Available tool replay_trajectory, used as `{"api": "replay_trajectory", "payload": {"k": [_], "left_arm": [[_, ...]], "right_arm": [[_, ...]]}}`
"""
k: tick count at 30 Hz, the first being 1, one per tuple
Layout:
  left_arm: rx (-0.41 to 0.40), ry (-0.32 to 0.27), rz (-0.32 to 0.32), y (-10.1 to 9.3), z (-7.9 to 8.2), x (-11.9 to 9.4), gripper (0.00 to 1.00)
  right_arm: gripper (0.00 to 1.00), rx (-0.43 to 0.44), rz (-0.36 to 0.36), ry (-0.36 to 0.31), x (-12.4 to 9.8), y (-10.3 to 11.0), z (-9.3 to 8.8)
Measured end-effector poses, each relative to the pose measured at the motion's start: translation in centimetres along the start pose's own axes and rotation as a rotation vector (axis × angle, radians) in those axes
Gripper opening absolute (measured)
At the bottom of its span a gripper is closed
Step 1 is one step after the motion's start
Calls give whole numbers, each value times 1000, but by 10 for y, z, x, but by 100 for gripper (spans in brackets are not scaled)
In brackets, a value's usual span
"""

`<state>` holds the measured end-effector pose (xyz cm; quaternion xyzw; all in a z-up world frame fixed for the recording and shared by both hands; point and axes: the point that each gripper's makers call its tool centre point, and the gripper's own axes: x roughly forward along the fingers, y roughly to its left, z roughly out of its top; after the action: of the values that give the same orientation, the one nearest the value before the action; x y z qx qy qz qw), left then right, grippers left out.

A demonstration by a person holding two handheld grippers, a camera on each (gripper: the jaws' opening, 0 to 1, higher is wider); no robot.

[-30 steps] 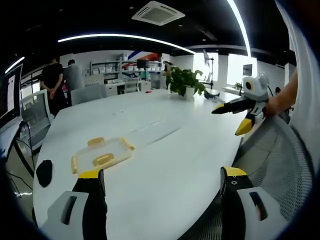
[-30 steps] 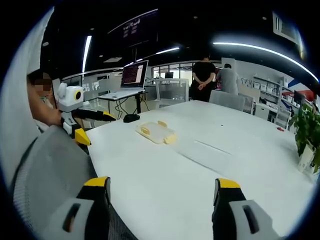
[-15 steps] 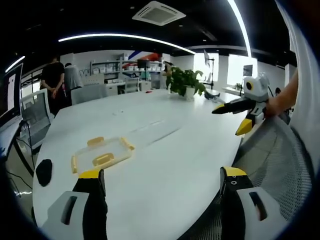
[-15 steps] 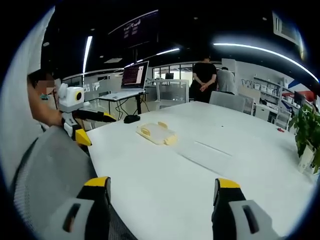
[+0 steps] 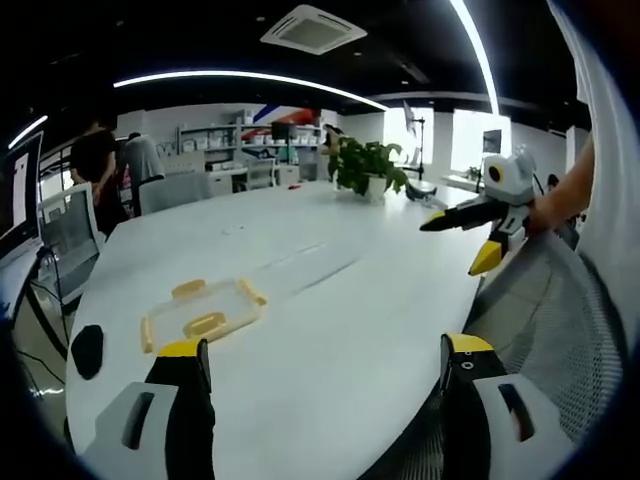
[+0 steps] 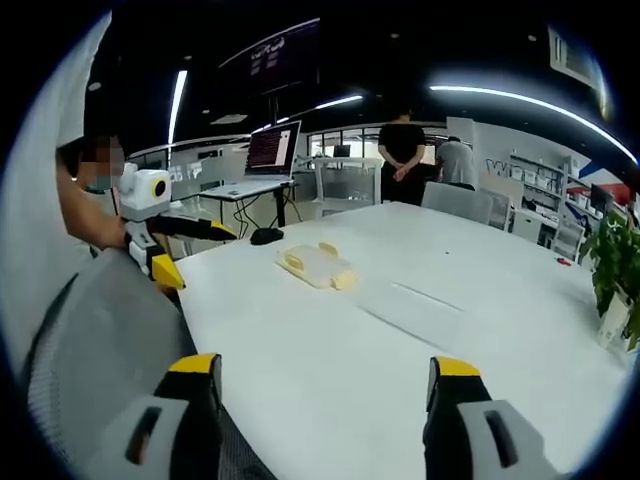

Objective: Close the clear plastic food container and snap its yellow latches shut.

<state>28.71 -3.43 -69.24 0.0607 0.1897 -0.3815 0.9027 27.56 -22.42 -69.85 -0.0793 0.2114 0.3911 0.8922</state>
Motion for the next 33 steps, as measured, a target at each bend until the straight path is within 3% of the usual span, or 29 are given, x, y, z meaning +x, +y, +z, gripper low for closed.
{"api": "replay_trajectory", "payload": {"k": [7,13,17,25,33], "left_arm": [[2,-9,-5,0,4,0,93],[14,0,-6,0,5,-1,92],[18,-3,-20,0,10,1,92],[49,31,-20,11,9,6,89],[43,76,-35,19,3,10,87]], "right_arm": [[84,-9,3,1,0,1,3],[84,-17,48,31,4,8,1],[82,-29,59,28,8,5,10],[82,-52,101,42,31,-1,28],[79,-81,154,84,54,-3,32]]}}
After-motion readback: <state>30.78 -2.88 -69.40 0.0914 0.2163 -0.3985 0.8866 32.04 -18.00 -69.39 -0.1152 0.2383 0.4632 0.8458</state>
